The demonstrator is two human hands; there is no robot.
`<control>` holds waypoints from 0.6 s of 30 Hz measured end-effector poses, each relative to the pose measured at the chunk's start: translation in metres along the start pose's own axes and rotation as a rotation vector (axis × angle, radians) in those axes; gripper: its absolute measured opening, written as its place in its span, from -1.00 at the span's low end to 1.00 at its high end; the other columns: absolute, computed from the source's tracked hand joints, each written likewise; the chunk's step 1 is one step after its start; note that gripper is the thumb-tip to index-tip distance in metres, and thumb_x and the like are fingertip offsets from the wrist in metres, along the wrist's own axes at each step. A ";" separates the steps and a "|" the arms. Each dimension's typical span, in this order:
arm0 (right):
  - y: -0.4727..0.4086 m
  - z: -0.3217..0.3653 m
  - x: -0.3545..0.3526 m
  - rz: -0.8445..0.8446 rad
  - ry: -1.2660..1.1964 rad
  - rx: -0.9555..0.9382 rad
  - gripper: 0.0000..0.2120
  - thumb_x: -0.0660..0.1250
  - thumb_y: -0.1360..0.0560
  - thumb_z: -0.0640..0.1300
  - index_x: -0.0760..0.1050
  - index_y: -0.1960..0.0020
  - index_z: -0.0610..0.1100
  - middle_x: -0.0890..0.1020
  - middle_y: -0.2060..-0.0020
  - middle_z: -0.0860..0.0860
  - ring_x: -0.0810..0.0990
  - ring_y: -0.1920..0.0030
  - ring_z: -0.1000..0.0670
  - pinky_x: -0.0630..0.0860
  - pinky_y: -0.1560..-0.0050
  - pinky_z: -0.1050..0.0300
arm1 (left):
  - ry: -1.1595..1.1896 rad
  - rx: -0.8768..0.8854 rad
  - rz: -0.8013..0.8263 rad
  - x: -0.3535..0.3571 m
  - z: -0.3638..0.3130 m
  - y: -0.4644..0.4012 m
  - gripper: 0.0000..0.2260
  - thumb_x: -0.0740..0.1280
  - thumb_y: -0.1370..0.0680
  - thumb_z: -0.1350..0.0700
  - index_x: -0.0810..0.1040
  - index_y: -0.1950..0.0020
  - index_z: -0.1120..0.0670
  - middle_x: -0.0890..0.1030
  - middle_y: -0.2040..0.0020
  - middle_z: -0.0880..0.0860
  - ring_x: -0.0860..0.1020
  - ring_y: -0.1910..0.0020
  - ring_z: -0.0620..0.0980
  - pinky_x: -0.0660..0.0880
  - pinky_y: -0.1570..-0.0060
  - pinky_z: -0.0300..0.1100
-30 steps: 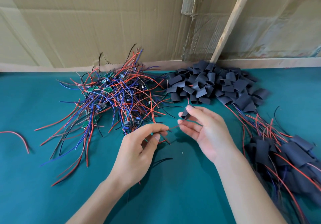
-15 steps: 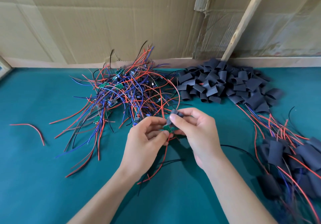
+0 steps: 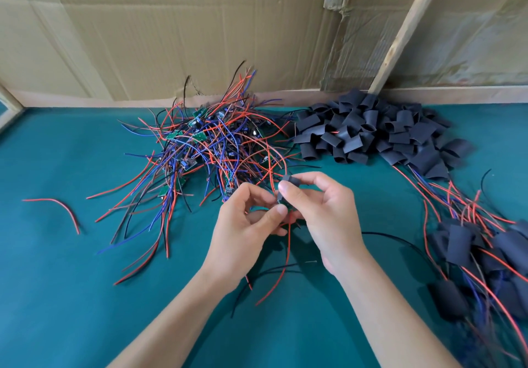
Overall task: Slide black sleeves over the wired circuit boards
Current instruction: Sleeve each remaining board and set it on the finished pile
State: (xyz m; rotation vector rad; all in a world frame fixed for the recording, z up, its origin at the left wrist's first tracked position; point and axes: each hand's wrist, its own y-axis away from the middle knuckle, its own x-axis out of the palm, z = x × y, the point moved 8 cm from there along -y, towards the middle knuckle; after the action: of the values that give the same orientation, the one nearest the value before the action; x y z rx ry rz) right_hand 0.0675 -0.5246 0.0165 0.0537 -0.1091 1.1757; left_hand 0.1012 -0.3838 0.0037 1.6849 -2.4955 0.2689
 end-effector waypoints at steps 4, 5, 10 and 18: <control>0.002 -0.004 0.006 0.008 -0.008 0.032 -0.86 0.50 -0.44 -0.02 0.64 0.06 -0.04 0.76 0.23 -0.08 0.69 0.28 0.01 0.61 0.27 0.13 | 0.111 -0.045 -0.029 -0.001 0.001 0.000 -0.84 0.47 -0.45 0.18 0.52 0.11 0.19 0.58 0.12 0.10 0.71 0.16 0.07 0.63 0.14 -0.16; 0.002 -0.004 0.007 0.012 -0.017 0.038 -0.86 0.49 -0.44 -0.01 0.64 0.06 -0.05 0.76 0.22 -0.08 0.70 0.26 -0.01 0.64 0.24 0.08 | 0.123 -0.062 -0.035 -0.002 0.001 0.000 -0.85 0.49 -0.44 0.17 0.55 0.13 0.15 0.59 0.13 0.08 0.70 0.16 0.08 0.62 0.15 -0.19; 0.002 0.000 0.010 0.054 -0.093 0.032 -0.95 0.50 -0.47 -0.07 0.67 0.12 -0.04 0.74 0.27 -0.12 0.69 0.30 -0.06 0.64 0.24 0.11 | 0.123 -0.103 -0.034 -0.006 0.004 -0.003 -0.82 0.59 -0.38 0.06 0.61 0.18 0.03 0.62 0.17 0.08 0.63 0.12 0.19 0.53 0.17 -0.13; 0.001 0.005 0.000 0.003 -0.020 -0.002 -0.86 0.50 -0.48 -0.07 0.63 0.02 -0.10 0.76 0.25 -0.08 0.70 0.29 -0.01 0.63 0.23 0.16 | 0.128 -0.063 0.038 -0.005 -0.003 -0.005 -0.78 0.60 -0.32 0.12 0.67 0.10 0.07 0.69 0.08 0.04 0.69 0.09 0.16 0.61 -0.07 0.01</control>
State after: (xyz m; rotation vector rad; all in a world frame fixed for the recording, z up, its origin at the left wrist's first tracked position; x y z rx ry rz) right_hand 0.0665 -0.5244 0.0215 0.0634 -0.1282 1.1784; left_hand 0.1080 -0.3807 0.0056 1.5465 -2.4189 0.2897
